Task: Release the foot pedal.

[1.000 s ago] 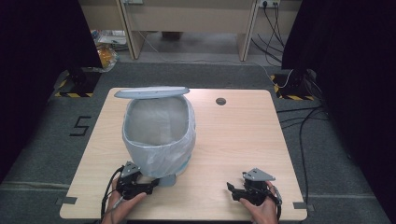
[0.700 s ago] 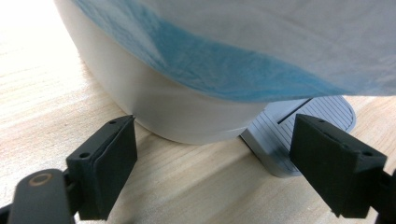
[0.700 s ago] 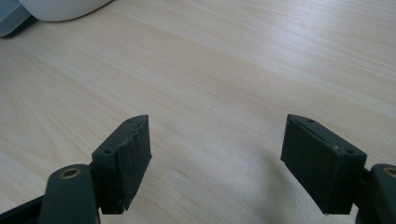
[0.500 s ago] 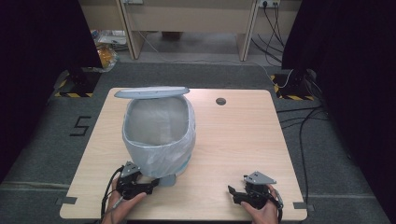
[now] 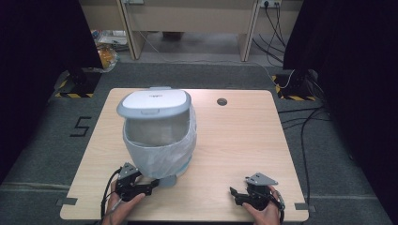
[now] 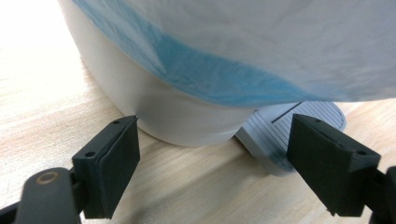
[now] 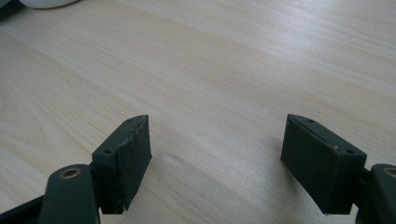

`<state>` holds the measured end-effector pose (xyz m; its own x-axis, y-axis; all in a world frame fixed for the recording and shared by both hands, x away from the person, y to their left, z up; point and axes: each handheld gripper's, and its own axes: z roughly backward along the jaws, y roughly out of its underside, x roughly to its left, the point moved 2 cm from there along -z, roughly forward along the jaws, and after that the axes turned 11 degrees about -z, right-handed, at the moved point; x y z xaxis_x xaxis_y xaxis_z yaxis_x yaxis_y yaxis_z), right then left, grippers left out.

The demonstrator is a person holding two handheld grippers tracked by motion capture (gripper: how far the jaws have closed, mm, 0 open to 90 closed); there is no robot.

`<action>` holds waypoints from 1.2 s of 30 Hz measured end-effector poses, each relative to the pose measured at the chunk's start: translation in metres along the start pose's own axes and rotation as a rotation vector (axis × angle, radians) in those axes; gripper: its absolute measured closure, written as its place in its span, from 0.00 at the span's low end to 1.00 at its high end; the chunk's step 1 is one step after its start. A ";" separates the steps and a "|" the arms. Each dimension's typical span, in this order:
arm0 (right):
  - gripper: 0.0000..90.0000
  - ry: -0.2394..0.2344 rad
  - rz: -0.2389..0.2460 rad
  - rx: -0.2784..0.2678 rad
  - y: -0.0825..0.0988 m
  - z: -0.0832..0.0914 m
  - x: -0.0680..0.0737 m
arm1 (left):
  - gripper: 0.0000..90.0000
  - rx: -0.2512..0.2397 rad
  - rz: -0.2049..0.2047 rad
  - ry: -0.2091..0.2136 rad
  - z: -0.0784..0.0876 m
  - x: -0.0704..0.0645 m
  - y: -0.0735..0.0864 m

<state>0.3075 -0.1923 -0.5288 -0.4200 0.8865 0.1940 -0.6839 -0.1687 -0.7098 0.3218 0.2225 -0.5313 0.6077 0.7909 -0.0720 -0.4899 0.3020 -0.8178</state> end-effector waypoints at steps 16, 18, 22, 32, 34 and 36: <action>0.27 -0.002 -0.002 -0.009 0.001 0.001 -0.003 | 0.21 -0.026 0.008 -0.019 0.035 0.012 0.007; 0.27 0.000 -0.004 -0.009 0.001 0.001 -0.003 | 0.21 -0.021 0.001 -0.033 0.038 0.014 0.009; 0.27 0.002 -0.003 -0.010 0.001 0.001 -0.002 | 0.21 -0.002 -0.009 -0.054 0.040 0.019 0.012; 0.27 0.001 -0.004 -0.017 0.002 0.001 -0.003 | 0.21 0.077 -0.029 -0.073 0.036 0.020 0.029; 0.27 0.001 -0.002 -0.017 0.002 0.002 -0.003 | 0.21 0.080 -0.040 -0.085 0.037 0.019 0.030; 0.27 0.002 -0.003 -0.018 0.003 0.002 -0.003 | 0.21 0.079 -0.047 -0.092 0.038 0.018 0.031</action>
<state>0.3059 -0.1962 -0.5302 -0.4170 0.8878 0.1945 -0.6741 -0.1585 -0.7214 0.2940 0.2665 -0.5366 0.5734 0.8190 0.0211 -0.5118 0.3781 -0.7714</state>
